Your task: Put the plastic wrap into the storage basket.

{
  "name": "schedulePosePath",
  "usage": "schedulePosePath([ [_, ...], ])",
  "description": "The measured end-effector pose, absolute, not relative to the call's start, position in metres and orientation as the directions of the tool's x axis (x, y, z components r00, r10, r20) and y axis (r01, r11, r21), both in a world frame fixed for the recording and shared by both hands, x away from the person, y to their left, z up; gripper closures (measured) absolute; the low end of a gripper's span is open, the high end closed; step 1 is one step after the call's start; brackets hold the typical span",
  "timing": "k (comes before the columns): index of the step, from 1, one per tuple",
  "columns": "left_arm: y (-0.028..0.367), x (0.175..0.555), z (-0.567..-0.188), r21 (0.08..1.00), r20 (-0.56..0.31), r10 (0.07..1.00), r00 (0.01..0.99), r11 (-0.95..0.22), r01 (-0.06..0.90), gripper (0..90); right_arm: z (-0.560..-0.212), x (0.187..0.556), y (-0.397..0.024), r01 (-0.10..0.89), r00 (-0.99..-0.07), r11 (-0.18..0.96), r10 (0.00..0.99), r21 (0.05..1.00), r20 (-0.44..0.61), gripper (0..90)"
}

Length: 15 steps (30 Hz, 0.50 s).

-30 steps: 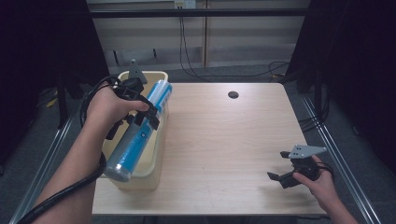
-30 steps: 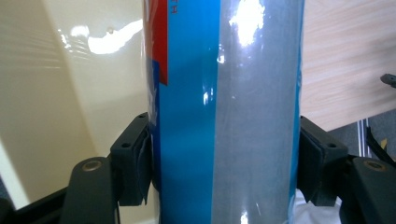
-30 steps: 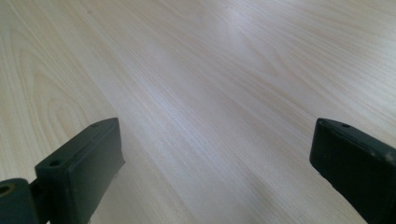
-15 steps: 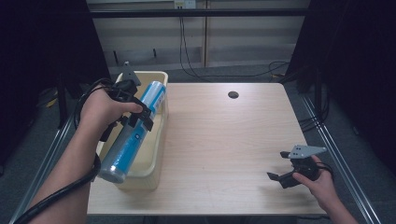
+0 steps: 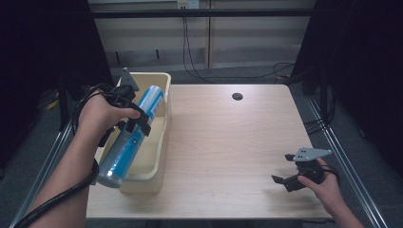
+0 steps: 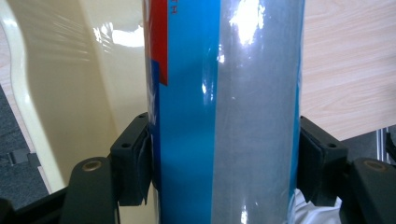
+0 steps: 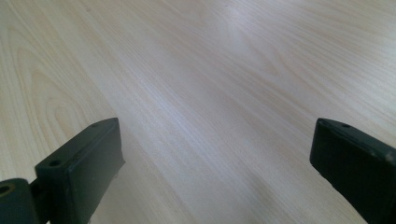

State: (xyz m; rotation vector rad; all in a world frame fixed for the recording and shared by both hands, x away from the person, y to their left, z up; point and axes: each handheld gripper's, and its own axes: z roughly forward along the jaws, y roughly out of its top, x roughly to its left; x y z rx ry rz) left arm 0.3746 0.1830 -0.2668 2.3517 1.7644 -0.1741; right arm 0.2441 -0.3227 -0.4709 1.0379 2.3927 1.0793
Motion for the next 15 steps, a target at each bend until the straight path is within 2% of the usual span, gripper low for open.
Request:
schedulePosePath([
  [15,0.191,0.377,-0.279,0.072,-0.193,0.940,0.281,-0.273,0.959,32.4,-0.471,0.244,-0.322,0.490,-0.688,0.451,0.726,0.746,0.013,2.3],
])
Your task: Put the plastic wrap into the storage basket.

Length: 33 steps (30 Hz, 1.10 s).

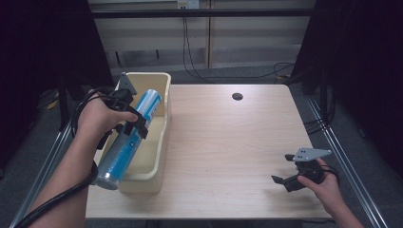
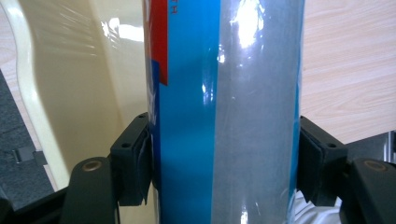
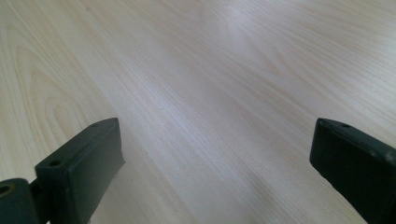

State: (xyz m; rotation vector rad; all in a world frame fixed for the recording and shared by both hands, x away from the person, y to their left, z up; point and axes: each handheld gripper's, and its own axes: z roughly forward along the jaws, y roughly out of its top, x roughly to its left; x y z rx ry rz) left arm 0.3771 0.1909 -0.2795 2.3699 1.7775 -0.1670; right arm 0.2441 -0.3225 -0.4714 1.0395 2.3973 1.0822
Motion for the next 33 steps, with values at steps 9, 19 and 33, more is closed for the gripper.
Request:
schedulePosePath([
  [9,0.193,0.378,-0.285,0.069,-0.179,0.940,0.291,-0.283,0.957,32.4,-0.472,0.244,-0.322,0.493,-0.688,0.452,0.726,0.744,0.014,2.2],
  [19,0.199,0.382,-0.296,0.066,-0.157,0.936,0.315,-0.308,0.949,32.4,-0.472,0.244,-0.322,0.491,-0.690,0.457,0.724,0.742,0.010,2.3],
  [33,0.209,0.382,-0.311,0.036,-0.151,0.939,0.307,-0.306,0.951,32.4,-0.473,0.244,-0.320,0.487,-0.694,0.467,0.720,0.738,0.003,2.3],
])
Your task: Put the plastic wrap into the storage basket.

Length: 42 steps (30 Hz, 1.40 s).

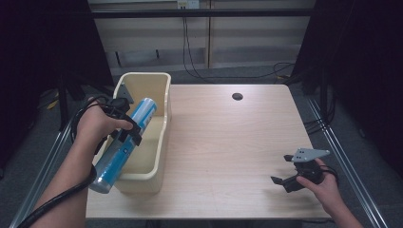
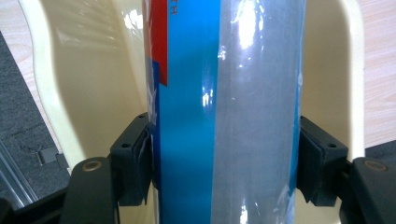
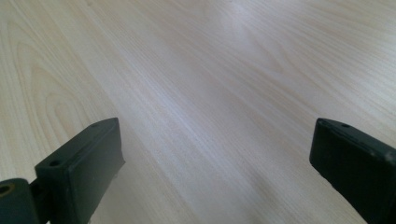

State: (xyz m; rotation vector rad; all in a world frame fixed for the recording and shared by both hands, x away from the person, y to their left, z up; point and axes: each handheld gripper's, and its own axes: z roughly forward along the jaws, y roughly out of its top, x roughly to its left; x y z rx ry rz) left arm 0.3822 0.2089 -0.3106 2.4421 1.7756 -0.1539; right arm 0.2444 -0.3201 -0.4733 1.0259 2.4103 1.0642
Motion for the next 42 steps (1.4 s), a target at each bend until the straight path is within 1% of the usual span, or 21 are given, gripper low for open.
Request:
schedulePosePath([
  [3,0.211,0.383,-0.313,0.029,-0.151,0.938,0.313,-0.312,0.950,32.4,-0.474,0.244,-0.319,0.492,-0.700,0.468,0.714,0.734,0.014,2.3],
  [5,0.212,0.383,-0.314,0.028,-0.135,0.940,0.315,-0.314,0.949,32.4,-0.475,0.245,-0.319,0.489,-0.702,0.473,0.712,0.733,0.010,2.4],
  [6,0.211,0.383,-0.315,0.028,-0.151,0.941,0.303,-0.302,0.953,32.4,-0.475,0.245,-0.319,0.489,-0.701,0.474,0.713,0.732,0.007,2.4],
  [9,0.212,0.384,-0.316,0.025,-0.145,0.941,0.307,-0.307,0.952,32.4,-0.474,0.245,-0.319,0.490,-0.702,0.470,0.712,0.734,0.012,2.4],
  [10,0.212,0.383,-0.317,0.025,-0.157,0.941,0.300,-0.300,0.954,32.4,-0.474,0.245,-0.319,0.490,-0.701,0.470,0.713,0.734,0.012,2.3],
  [11,0.212,0.384,-0.317,0.024,-0.146,0.940,0.309,-0.308,0.951,32.4,-0.474,0.245,-0.319,0.490,-0.701,0.471,0.713,0.733,0.010,2.4],
  [18,0.211,0.384,-0.322,0.008,-0.168,0.944,0.285,-0.288,0.958,32.4,-0.475,0.245,-0.318,0.490,-0.703,0.476,0.711,0.731,0.008,2.4],
  [23,0.213,0.386,-0.324,-0.004,-0.165,0.942,0.291,-0.295,0.955,32.4,-0.476,0.245,-0.318,0.490,-0.705,0.477,0.709,0.730,0.011,2.4],
  [24,0.213,0.386,-0.324,-0.008,-0.175,0.944,0.279,-0.284,0.959,32.4,-0.476,0.245,-0.318,0.491,-0.705,0.477,0.709,0.729,0.011,2.4],
  [26,0.215,0.387,-0.325,-0.008,-0.164,0.945,0.284,-0.289,0.957,32.4,-0.476,0.245,-0.318,0.493,-0.704,0.477,0.710,0.728,0.011,2.4],
  [32,0.215,0.389,-0.329,-0.027,-0.186,0.947,0.261,-0.271,0.962,32.3,-0.476,0.245,-0.318,0.494,-0.704,0.477,0.710,0.727,0.012,2.4],
  [41,0.216,0.391,-0.334,-0.042,-0.167,0.954,0.251,-0.261,0.964,32.3,-0.477,0.245,-0.317,0.489,-0.709,0.485,0.705,0.725,0.007,2.4],
  [42,0.216,0.391,-0.334,-0.051,-0.182,0.952,0.247,-0.260,0.964,32.3,-0.477,0.245,-0.317,0.490,-0.711,0.484,0.703,0.725,0.012,2.4],
])
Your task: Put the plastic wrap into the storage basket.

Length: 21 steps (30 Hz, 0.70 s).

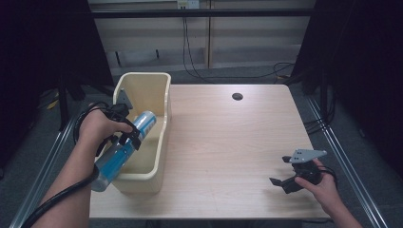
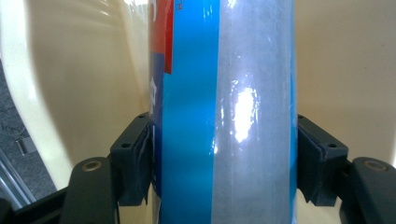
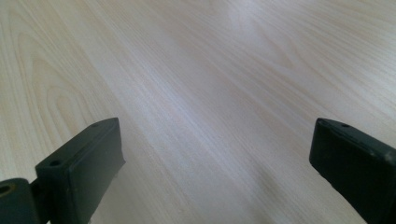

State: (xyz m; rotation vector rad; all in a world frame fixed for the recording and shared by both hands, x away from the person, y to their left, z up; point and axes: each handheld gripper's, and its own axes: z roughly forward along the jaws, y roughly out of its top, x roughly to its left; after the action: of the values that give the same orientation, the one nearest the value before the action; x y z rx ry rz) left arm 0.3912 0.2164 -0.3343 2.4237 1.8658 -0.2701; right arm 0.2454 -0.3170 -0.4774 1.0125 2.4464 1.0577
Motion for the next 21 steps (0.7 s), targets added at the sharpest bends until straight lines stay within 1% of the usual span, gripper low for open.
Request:
schedulePosePath([
  [1,0.2167,0.3918,-0.3355,-0.052,-0.170,0.954,0.246,-0.258,0.965,32.3,-0.4774,0.2453,-0.3168,0.491,-0.711,0.484,0.703,0.724,0.013,2.4],
  [6,0.2165,0.3921,-0.3379,-0.057,-0.169,0.954,0.248,-0.261,0.964,32.3,-0.4776,0.2453,-0.3167,0.492,-0.711,0.486,0.703,0.723,0.011,2.5],
  [8,0.2168,0.3921,-0.3387,-0.059,-0.183,0.954,0.238,-0.253,0.966,32.3,-0.4777,0.2453,-0.3168,0.492,-0.712,0.487,0.702,0.722,0.012,2.5],
  [21,0.2191,0.3940,-0.3431,-0.067,-0.170,0.958,0.232,-0.246,0.967,32.3,-0.4779,0.2454,-0.3165,0.491,-0.711,0.488,0.703,0.721,0.008,2.5],
])
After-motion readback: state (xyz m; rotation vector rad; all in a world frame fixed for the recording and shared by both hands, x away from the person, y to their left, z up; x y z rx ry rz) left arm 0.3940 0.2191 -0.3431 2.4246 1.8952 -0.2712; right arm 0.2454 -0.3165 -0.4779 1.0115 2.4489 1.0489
